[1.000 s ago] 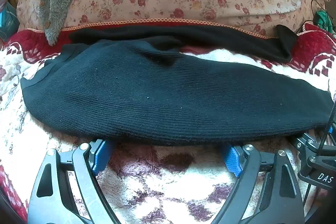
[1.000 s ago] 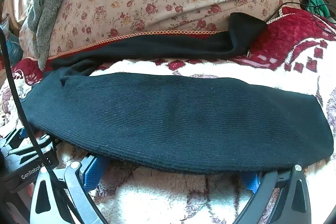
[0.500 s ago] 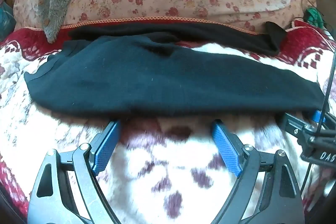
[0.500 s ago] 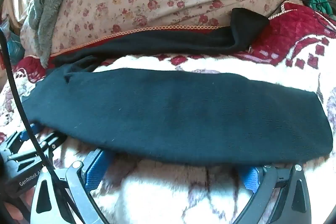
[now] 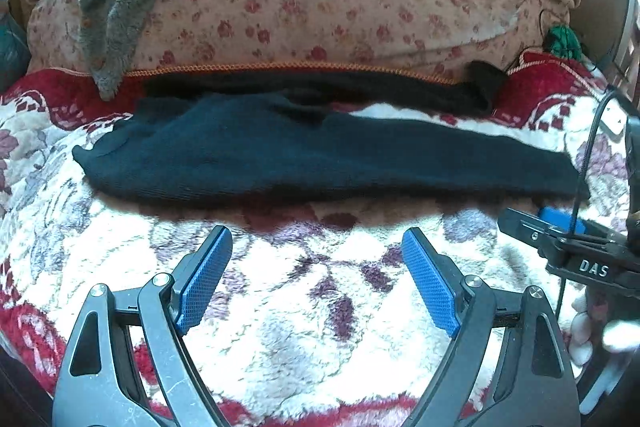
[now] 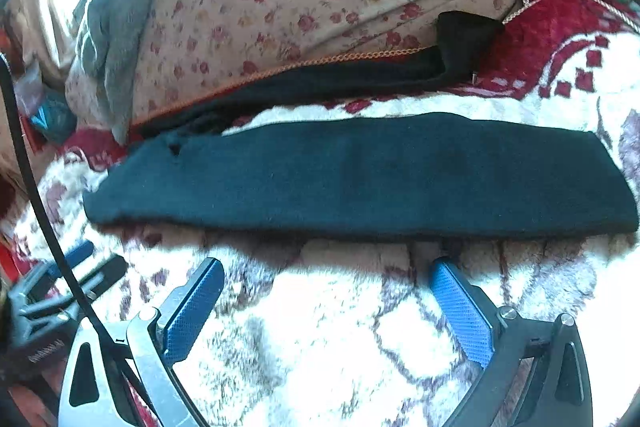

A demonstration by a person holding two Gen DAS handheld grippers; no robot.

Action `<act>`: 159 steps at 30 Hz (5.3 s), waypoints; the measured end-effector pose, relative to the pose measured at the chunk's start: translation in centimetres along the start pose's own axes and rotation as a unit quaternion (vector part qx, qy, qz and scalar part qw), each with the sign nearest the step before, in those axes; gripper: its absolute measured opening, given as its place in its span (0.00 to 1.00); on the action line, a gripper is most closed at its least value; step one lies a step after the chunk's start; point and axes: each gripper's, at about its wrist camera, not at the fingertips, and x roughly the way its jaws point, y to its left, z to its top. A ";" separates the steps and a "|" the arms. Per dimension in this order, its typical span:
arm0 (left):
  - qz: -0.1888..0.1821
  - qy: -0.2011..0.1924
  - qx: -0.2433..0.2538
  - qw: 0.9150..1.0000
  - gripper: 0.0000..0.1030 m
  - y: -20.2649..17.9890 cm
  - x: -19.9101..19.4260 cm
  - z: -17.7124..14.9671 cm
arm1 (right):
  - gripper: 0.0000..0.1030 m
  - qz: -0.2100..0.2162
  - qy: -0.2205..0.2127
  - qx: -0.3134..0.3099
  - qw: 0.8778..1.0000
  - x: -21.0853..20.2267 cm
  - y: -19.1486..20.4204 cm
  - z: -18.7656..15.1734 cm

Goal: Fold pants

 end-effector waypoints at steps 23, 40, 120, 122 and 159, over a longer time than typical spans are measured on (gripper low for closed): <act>-0.005 -0.005 -0.032 0.999 0.85 3.4 -1.6 -0.3 | 0.13 0.043 -0.065 -0.057 0.995 -5.7 1.8 -1.3; -0.001 0.005 -0.043 0.999 0.85 4.2 -0.8 -0.5 | 0.03 0.035 -0.068 -0.096 0.992 -5.8 3.1 -1.8; -0.021 0.048 -0.243 0.969 0.08 20.6 6.8 4.3 | 0.07 0.086 -0.092 0.213 0.969 -0.9 -11.8 1.1; -0.025 0.045 -0.237 0.970 0.08 20.5 6.2 4.2 | 0.06 0.081 -0.093 0.203 0.971 -1.2 -11.5 1.3; -0.040 0.044 -0.272 0.961 0.17 24.5 -3.0 -3.9 | 0.12 0.128 -0.046 0.262 0.955 -4.8 -11.6 -5.2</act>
